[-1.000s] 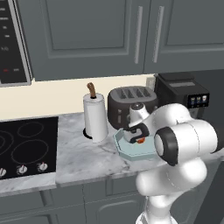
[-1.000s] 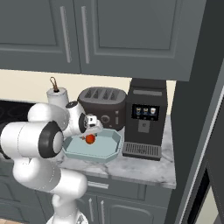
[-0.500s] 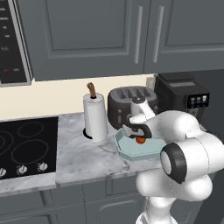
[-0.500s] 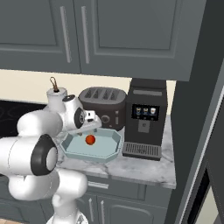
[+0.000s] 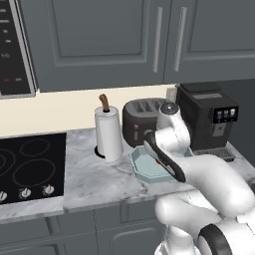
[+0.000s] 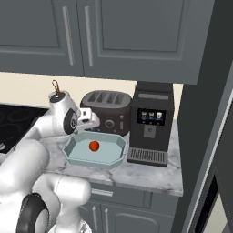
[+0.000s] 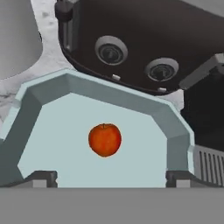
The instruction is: Pick the apple and kiwi from the fridge and place them inside the tupperware on the counter.
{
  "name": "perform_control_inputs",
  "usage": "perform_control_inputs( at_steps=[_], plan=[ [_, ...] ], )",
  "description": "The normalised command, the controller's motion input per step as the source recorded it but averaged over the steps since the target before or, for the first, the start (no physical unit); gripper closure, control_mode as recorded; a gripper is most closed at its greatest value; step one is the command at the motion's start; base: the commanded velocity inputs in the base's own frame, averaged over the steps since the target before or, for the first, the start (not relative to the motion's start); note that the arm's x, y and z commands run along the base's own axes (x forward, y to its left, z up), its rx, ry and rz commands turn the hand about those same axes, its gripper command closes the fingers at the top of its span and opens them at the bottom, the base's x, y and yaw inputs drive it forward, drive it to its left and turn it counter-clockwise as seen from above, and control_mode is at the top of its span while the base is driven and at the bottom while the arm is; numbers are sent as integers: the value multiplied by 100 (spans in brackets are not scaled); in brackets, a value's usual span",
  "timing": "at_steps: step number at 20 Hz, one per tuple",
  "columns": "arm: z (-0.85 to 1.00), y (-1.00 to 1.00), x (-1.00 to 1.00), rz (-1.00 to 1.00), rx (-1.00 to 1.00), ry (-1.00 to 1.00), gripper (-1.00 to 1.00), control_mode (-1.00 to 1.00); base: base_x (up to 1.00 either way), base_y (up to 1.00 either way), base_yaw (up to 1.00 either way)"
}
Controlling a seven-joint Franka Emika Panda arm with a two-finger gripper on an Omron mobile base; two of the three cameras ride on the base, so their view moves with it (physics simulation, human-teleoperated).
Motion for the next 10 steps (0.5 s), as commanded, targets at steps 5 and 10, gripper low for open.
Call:
perform_control_inputs(
  at_steps=[5, 10],
  plan=[
    [90, -8, -59, 0, 17, -27, -100, -100, 0, 0, 0],
    [97, -2, -56, 0, 12, -21, -100, -100, 0, 0, 0]
  ],
)
